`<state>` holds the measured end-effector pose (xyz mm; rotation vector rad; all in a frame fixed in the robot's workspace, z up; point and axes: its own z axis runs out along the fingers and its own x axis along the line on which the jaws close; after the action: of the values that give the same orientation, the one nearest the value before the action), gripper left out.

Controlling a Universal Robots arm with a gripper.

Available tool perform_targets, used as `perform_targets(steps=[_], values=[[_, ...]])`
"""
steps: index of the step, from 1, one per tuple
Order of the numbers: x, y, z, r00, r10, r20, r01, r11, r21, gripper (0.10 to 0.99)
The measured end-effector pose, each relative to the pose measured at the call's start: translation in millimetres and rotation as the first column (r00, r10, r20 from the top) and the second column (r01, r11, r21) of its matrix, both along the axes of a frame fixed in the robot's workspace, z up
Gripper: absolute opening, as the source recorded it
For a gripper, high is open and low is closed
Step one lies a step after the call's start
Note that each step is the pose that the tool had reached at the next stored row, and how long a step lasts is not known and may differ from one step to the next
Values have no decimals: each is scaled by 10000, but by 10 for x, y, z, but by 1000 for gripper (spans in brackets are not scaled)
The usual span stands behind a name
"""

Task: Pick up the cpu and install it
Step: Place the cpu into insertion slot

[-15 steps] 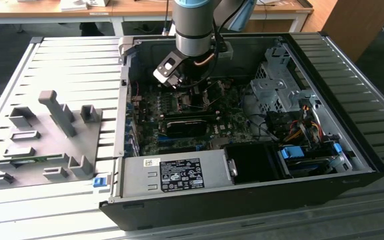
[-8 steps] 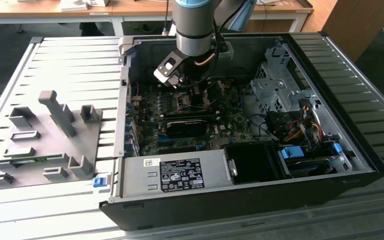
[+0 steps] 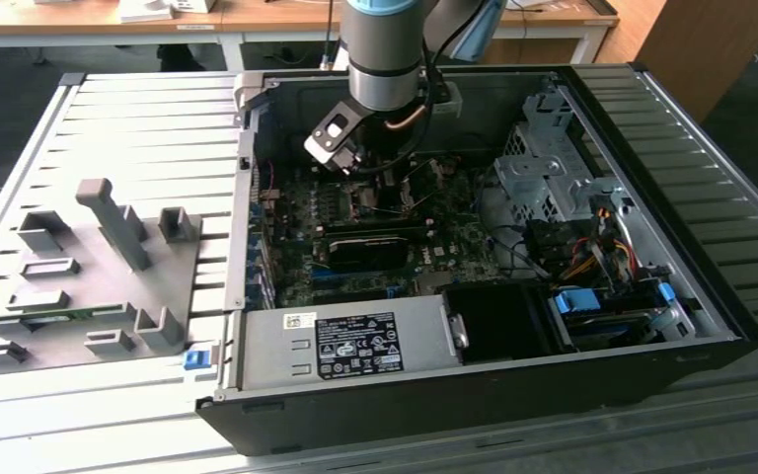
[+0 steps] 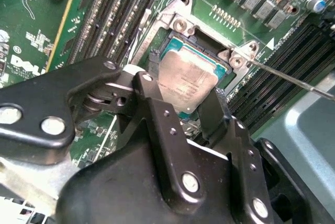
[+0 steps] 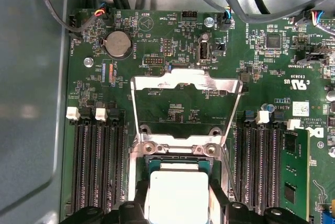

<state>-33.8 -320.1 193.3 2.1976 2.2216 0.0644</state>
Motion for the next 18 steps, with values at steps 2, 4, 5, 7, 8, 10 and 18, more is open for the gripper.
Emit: perform_targets(steps=[2,4,5,7,8,10,18], values=[[-1,-1,1,10000,0,-6,0,10000,-5,545],[-1,-2,2,10000,-1,-7,1,10000,-5,608],[-1,-2,2,10000,-1,-7,1,10000,-4,608],[-2,-2,10,10000,-1,-10,1,10000,-8,608],[-2,-2,17,10000,-1,-9,1,10000,-7,608],[-1,-2,86,10000,-1,-27,1,10000,-4,533],[-1,-2,128,10000,-1,-41,1,10000,-5,235]])
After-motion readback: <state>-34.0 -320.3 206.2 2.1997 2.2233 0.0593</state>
